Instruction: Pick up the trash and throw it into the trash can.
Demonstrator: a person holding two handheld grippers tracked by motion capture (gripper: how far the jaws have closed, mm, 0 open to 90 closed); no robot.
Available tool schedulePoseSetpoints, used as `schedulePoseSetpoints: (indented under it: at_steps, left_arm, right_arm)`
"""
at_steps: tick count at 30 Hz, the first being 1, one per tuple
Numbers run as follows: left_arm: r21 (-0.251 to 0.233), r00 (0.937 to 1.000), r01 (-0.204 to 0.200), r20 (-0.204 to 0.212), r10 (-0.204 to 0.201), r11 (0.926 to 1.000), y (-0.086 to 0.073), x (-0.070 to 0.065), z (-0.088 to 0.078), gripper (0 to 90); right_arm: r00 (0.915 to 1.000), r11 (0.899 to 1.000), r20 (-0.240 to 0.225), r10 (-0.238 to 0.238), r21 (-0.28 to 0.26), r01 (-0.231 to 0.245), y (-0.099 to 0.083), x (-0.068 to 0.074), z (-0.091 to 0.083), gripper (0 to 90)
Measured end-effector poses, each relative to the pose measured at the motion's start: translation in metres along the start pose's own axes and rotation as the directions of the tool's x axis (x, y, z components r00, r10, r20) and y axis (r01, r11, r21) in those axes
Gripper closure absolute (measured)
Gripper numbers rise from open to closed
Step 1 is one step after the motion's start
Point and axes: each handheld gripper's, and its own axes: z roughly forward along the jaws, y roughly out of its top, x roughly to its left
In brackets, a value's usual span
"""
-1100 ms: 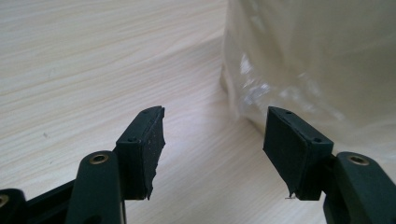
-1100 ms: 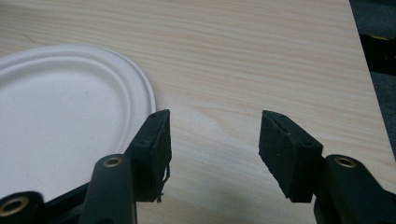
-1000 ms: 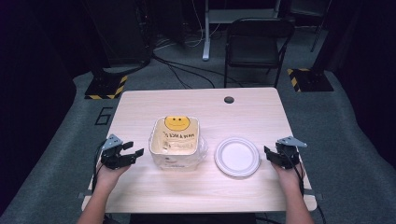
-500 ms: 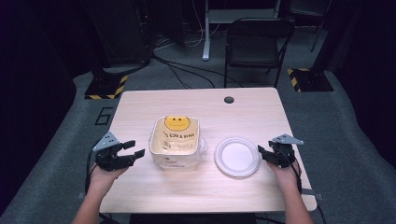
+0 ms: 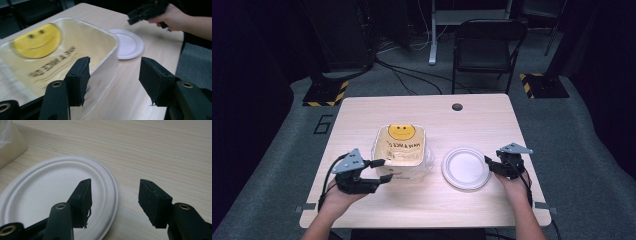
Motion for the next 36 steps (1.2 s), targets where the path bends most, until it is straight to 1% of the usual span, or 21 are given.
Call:
schedulePoseSetpoints:
  at_steps: [1, 2, 3, 4, 5, 7, 8, 11, 16, 17, 18, 19, 20, 24, 27, 28, 30, 32, 33, 34, 36]
  left_arm:
    - [0.009, 0.9998, -0.011, 0.019, 0.011, 0.9999, 0.002, -0.005, 0.008, 41.0]
    - [0.009, 0.9998, -0.011, 0.019, 0.011, 0.9999, 0.002, -0.005, 0.008, 41.3]
    - [0.03, 0.9983, -0.027, 0.052, 0.025, 0.9992, 0.004, -0.012, 0.019, 42.1]
    - [0.034, 0.9973, -0.033, 0.066, 0.031, 0.9989, 0.005, -0.016, 0.025, 42.1]
    - [0.052, 0.9942, -0.051, 0.098, 0.046, 0.9974, 0.008, -0.025, 0.041, 42.6]
    - [0.067, 0.9894, -0.072, 0.131, 0.063, 0.9951, 0.01, -0.032, 0.055, 42.6]
    - [0.067, 0.9894, -0.072, 0.131, 0.063, 0.9951, 0.01, -0.032, 0.055, 42.6]
    - [0.084, 0.9844, -0.078, 0.164, 0.064, 0.9933, 0.013, -0.044, 0.08, 42.6]
    - [0.09, 0.98, -0.06, 0.195, 0.042, 0.9941, 0.01, -0.056, 0.105, 42.8]
    - [0.091, 0.9803, -0.068, 0.191, 0.05, 0.9935, 0.008, -0.06, 0.113, 43.4]
    - [0.093, 0.9811, -0.062, 0.189, 0.044, 0.9937, 0.006, -0.064, 0.121, 43.4]
    - [0.096, 0.9799, -0.053, 0.196, 0.034, 0.994, 0.005, -0.066, 0.128, 43.4]
    - [0.096, 0.9799, -0.053, 0.196, 0.034, 0.994, 0.005, -0.066, 0.128, 43.4]
    - [0.112, 0.9811, -0.062, 0.189, 0.04, 0.9918, 0.0, -0.073, 0.153, 43.4]
    - [0.115, 0.9836, -0.041, 0.179, 0.02, 0.9926, -0.003, -0.074, 0.169, 43.8]
    - [0.115, 0.9836, -0.041, 0.179, 0.02, 0.9926, -0.003, -0.074, 0.169, 43.8]
    - [0.129, 0.9863, -0.043, 0.164, 0.021, 0.9907, -0.005, -0.075, 0.183, 43.9]
    - [0.133, 0.9869, -0.046, 0.16, 0.024, 0.9901, -0.006, -0.076, 0.187, 43.8]
    - [0.132, 0.9888, -0.04, 0.148, 0.02, 0.9904, -0.008, -0.077, 0.196, 43.2]
    - [0.132, 0.9888, -0.04, 0.148, 0.02, 0.9904, -0.008, -0.077, 0.196, 42.8]
    - [0.137, 0.9891, -0.028, 0.147, 0.008, 0.9902, -0.01, -0.077, 0.205, 42.1]
  right_arm:
    - [1.0, 1.0, -0.001, -0.003, 0.0, 0.003, 0.0, 0.0, 0.001, 43.1]
    - [1.0, 1.0, -0.001, -0.003, 0.0, 0.003, 0.0, 0.0, 0.001, 43.1]
    - [1.0, 1.0, -0.003, -0.006, 0.0, 0.006, 0.001, 0.002, 0.003, 42.9]
    - [1.0, 1.0, -0.003, -0.006, 0.0, 0.006, 0.001, 0.002, 0.003, 42.9]
    - [0.9999, 1.0, -0.006, -0.009, 0.006, 0.009, 0.001, 0.003, 0.005, 42.9]
    - [0.9999, 1.0, -0.007, -0.013, 0.011, 0.013, 0.001, 0.004, 0.007, 42.8]
    - [0.9999, 1.0, -0.007, -0.013, 0.011, 0.013, 0.001, 0.004, 0.007, 42.8]
    - [0.9998, 1.0, -0.012, -0.017, 0.013, 0.017, 0.002, 0.005, 0.009, 42.9]
    - [0.9998, 1.0, -0.014, -0.015, 0.013, 0.015, 0.002, 0.006, 0.009, 42.8]
    - [0.9998, 1.0, -0.013, -0.014, 0.012, 0.014, 0.002, 0.006, 0.01, 42.8]
    - [0.9998, 1.0, -0.014, -0.012, 0.015, 0.012, 0.002, 0.006, 0.01, 42.7]
    - [0.9998, 1.0, -0.015, -0.01, 0.016, 0.01, 0.002, 0.006, 0.011, 42.7]
    - [0.9998, 1.0, -0.015, -0.01, 0.016, 0.01, 0.002, 0.006, 0.011, 42.7]
    - [0.9999, 1.0, -0.015, -0.003, 0.022, 0.004, 0.001, 0.005, 0.014, 42.4]
    - [0.9998, 1.0, -0.017, -0.003, 0.021, 0.004, 0.001, 0.005, 0.014, 42.3]
    - [0.9998, 1.0, -0.017, -0.003, 0.021, 0.004, 0.001, 0.005, 0.014, 42.3]
    - [0.9998, 1.0, -0.022, -0.004, 0.02, 0.005, 0.001, 0.004, 0.015, 42.4]
    - [0.9998, 1.0, -0.022, -0.001, 0.021, 0.001, 0.001, 0.004, 0.015, 42.4]
    - [0.9995, 1.0, -0.027, 0.018, 0.02, -0.017, 0.0, 0.003, 0.017, 42.4]
    - [0.9994, 1.0, -0.029, 0.017, 0.019, -0.016, 0.0, 0.003, 0.017, 42.4]
    - [0.9995, 1.0, -0.028, 0.017, 0.019, -0.016, 0.0, 0.004, 0.017, 42.4]
